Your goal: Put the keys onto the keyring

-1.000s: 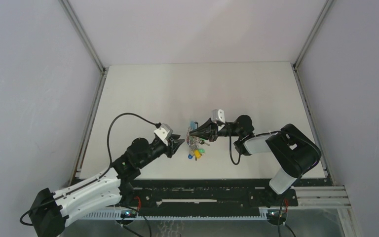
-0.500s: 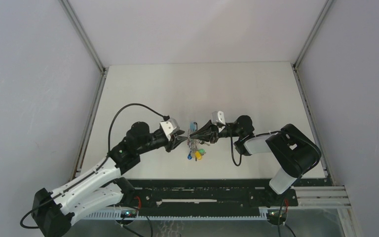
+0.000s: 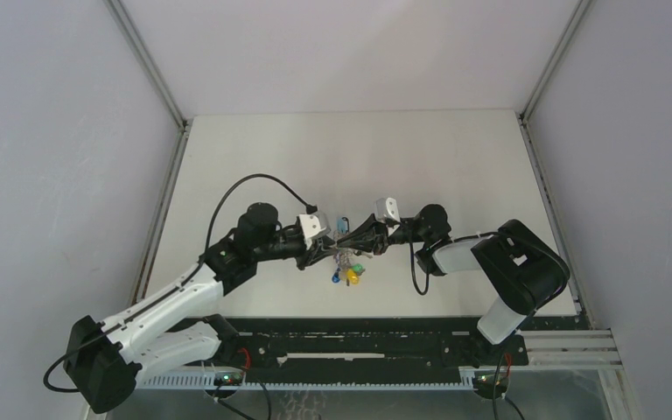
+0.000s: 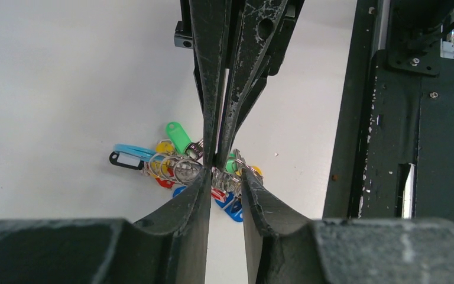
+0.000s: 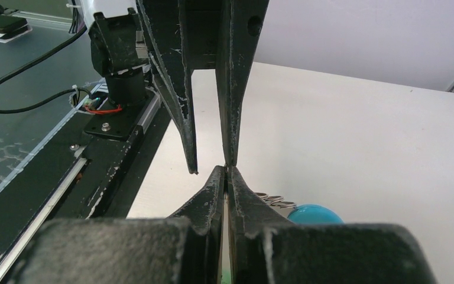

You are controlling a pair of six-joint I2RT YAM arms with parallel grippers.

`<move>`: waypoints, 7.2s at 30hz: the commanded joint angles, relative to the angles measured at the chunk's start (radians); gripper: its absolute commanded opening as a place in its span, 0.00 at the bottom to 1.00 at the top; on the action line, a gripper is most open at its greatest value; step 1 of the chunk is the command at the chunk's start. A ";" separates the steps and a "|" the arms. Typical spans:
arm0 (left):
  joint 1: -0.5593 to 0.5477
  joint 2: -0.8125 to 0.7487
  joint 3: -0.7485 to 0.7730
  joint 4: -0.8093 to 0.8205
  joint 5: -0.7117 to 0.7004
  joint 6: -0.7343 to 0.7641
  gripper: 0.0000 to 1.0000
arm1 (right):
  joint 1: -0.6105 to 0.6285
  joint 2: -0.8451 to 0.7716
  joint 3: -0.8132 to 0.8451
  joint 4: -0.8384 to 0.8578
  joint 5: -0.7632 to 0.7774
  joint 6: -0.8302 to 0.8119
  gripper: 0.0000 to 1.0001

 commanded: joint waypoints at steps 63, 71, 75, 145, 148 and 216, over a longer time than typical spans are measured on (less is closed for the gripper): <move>0.023 0.126 0.430 -0.505 -0.529 -0.827 0.00 | 0.213 -0.412 0.001 -0.709 0.582 -0.355 0.39; 0.024 0.151 0.438 -0.518 -0.593 -1.079 0.00 | 0.317 -0.358 0.000 -0.638 0.791 -0.363 0.45; 0.023 0.151 0.418 -0.499 -0.613 -1.194 0.00 | 0.359 -0.322 0.000 -0.588 0.898 -0.364 0.45; 0.022 0.040 0.234 -0.321 -0.713 -1.490 0.00 | 0.347 0.071 -0.075 0.126 0.872 -0.161 0.33; 0.023 0.040 0.228 -0.319 -0.710 -1.493 0.00 | 0.344 0.092 -0.056 0.127 0.870 -0.154 0.33; 0.036 -0.200 0.024 0.033 -0.595 -0.695 0.57 | 0.101 -0.412 0.243 -1.210 0.502 -0.438 0.00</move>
